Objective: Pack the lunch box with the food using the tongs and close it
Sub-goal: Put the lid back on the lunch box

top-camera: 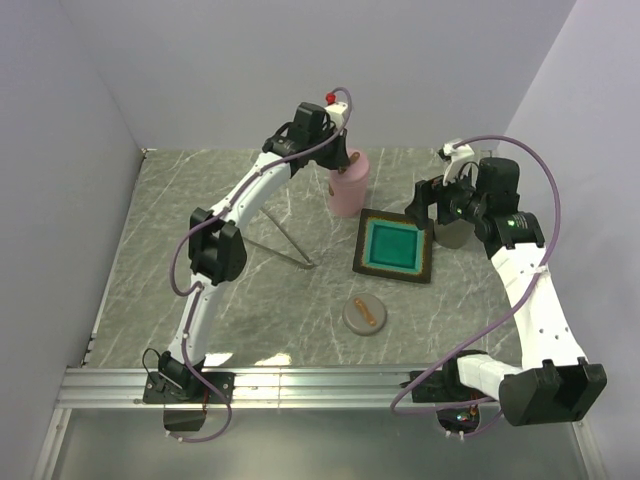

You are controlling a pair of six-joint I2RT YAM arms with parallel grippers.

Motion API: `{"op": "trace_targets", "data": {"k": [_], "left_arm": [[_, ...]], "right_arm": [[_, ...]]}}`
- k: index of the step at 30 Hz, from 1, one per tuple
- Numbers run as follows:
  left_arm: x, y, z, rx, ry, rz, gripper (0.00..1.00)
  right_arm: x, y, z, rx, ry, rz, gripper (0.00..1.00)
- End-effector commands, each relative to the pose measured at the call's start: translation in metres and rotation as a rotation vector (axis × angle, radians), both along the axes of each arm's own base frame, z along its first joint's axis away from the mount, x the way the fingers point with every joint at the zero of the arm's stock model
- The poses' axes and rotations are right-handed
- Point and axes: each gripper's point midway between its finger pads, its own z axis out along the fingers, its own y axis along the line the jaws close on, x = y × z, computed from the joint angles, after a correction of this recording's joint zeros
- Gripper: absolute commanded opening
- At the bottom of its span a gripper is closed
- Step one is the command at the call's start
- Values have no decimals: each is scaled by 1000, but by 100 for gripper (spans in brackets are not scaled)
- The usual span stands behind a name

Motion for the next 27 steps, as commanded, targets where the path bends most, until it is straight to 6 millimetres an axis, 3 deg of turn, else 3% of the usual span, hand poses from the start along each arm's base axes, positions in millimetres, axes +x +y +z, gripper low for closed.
{"op": "trace_targets", "data": {"k": [1, 12, 19, 27], "left_arm": [[8, -7, 9, -7, -55, -3, 0], [5, -2, -34, 94, 0, 10, 0], [-14, 9, -29, 219, -10, -11, 0], [-45, 37, -16, 350, 7, -34, 0]], "right_arm": [[-3, -5, 8, -2, -42, -9, 96], [-5, -6, 0, 5, -19, -8, 96], [-2, -7, -6, 5, 5, -8, 95], [0, -3, -5, 34, 15, -2, 95]]}}
